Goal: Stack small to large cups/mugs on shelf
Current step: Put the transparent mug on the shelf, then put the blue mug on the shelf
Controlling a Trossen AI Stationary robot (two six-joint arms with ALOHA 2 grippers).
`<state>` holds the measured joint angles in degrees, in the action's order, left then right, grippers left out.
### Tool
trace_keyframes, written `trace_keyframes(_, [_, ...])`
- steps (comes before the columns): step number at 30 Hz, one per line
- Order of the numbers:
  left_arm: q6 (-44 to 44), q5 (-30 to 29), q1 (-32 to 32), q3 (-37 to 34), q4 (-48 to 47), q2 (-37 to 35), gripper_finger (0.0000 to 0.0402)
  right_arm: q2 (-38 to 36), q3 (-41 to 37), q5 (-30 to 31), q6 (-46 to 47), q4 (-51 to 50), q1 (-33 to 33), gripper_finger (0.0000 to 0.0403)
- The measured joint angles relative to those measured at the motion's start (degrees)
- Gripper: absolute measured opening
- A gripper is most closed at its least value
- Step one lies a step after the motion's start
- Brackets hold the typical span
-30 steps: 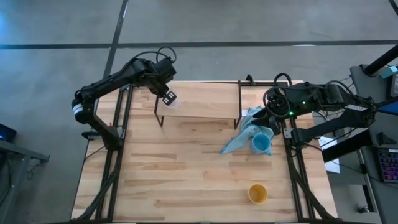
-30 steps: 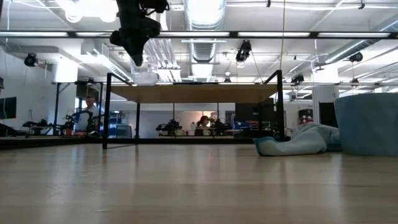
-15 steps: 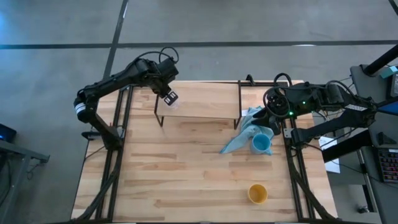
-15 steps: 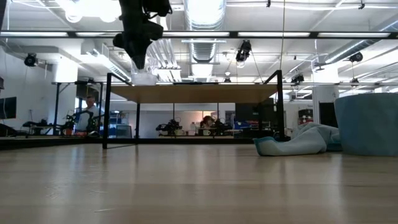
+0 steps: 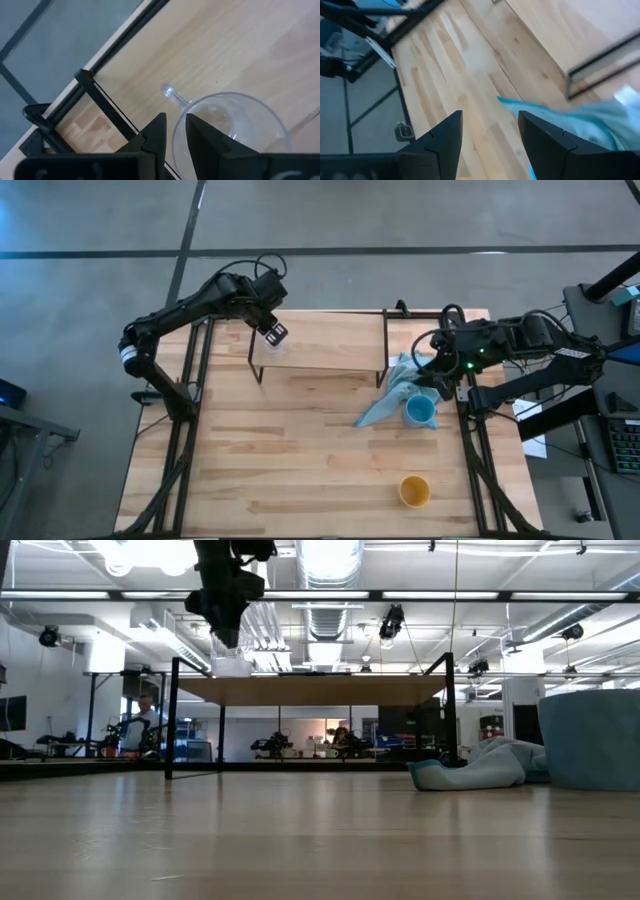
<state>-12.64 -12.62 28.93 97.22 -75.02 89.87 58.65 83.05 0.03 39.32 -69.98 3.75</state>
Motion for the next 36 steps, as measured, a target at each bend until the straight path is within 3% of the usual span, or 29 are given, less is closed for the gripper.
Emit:
trace_keyframes(6, [-0.36, 1.16, -0.15, 3.22, 0.01, -0.37, 0.0059, 0.0, 0.0, 0.0, 4.87, -6.5, -0.02, 0.0186])
trace_keyframes(15, [-0.51, 9.71, -0.72, 8.29, 0.04, -0.83, 0.0059, 0.0, -3.96, -1.46, 14.7, -18.2, 0.99, 0.0186])
trace_keyframes(21, [-0.46, 10.58, -1.4, 9.15, 1.01, -0.88, 0.0059, 0.45, -11.33, -14.03, 25.44, -17.84, 4.0, 0.0186])
trace_keyframes(27, [0.0, 10.56, -1.38, 8.8, 1.03, -0.88, 0.0059, 3.0, -15.95, -23.6, 30.99, -13.63, 12.06, 0.0186])
trace_keyframes(32, [2.33, 10.54, -1.38, 8.64, 1.06, -0.88, 0.0059, 6.48, -16.52, -23.54, 30.75, -1.25, 18.38, 0.0186])
trace_keyframes(36, [2.67, 10.52, -1.38, 8.62, 1.16, -0.88, 0.0059, 10.56, -15.75, -13.38, 28.06, -0.96, 20.88, 0.0186])
